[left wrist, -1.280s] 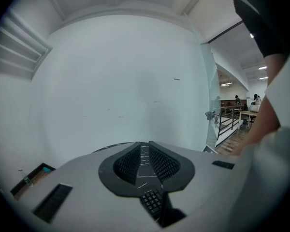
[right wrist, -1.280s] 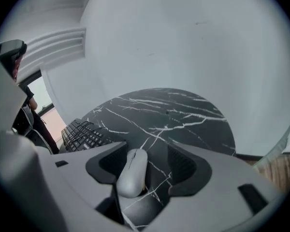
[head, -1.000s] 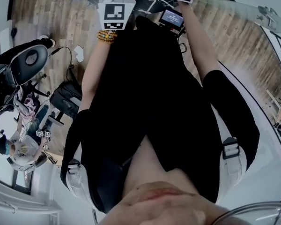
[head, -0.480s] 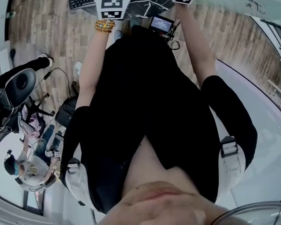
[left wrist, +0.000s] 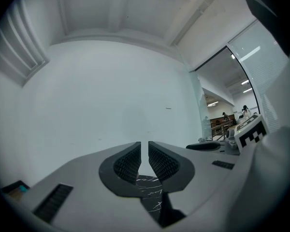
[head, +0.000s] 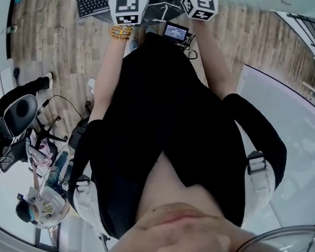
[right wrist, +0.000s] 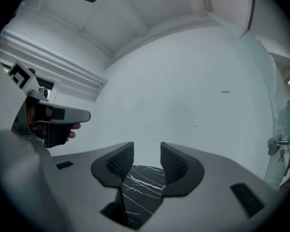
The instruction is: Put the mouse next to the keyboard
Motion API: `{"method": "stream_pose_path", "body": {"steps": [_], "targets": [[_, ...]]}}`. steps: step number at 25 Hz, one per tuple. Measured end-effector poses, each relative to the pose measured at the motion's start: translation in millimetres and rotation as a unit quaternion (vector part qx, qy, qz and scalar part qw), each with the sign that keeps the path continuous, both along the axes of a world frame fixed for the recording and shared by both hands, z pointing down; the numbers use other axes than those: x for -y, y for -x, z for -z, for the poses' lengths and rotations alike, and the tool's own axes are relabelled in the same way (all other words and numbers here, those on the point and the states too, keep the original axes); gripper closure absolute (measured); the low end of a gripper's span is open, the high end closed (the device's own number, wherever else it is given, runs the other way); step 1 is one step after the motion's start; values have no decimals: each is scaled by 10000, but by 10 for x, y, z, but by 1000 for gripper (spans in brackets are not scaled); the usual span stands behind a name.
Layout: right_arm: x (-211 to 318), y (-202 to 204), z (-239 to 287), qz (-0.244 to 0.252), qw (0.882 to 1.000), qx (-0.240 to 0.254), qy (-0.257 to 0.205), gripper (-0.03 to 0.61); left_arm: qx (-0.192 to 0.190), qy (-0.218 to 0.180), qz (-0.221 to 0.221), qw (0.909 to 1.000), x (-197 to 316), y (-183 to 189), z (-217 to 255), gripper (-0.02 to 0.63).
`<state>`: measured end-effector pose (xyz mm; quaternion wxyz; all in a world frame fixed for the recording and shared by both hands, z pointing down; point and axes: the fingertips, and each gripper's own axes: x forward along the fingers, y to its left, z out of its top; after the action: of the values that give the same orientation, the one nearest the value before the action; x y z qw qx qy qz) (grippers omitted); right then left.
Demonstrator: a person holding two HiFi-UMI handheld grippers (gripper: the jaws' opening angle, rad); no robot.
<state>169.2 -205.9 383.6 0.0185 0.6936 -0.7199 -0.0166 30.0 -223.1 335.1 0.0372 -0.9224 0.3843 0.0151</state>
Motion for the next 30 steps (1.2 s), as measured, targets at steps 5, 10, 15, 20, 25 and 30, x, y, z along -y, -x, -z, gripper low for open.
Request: {"method": "stream_pose_path", "body": {"steps": [5, 10, 15, 20, 25, 30], "targets": [[-278, 99, 24, -168, 9998, -35, -82, 411, -181, 151, 42, 9997, -134, 137, -88, 563], [-444, 302, 27, -40, 9998, -154, -90, 419, -167, 190, 17, 9997, -234, 218, -181, 569], [-521, 471, -4, 44, 9996, -263, -106, 430, -191, 235, 8, 9995, -343, 294, -252, 574], [-576, 588, -23, 74, 9992, -370, -126, 442, -251, 212, -43, 9995, -430, 286, -219, 583], [-598, 636, -99, 73, 9991, -414, -60, 460, -147, 226, -28, 9996, -427, 304, -296, 591], [-645, 618, -112, 12, 9990, -437, -75, 480, -166, 218, -8, 9996, -430, 327, -256, 595]]}}
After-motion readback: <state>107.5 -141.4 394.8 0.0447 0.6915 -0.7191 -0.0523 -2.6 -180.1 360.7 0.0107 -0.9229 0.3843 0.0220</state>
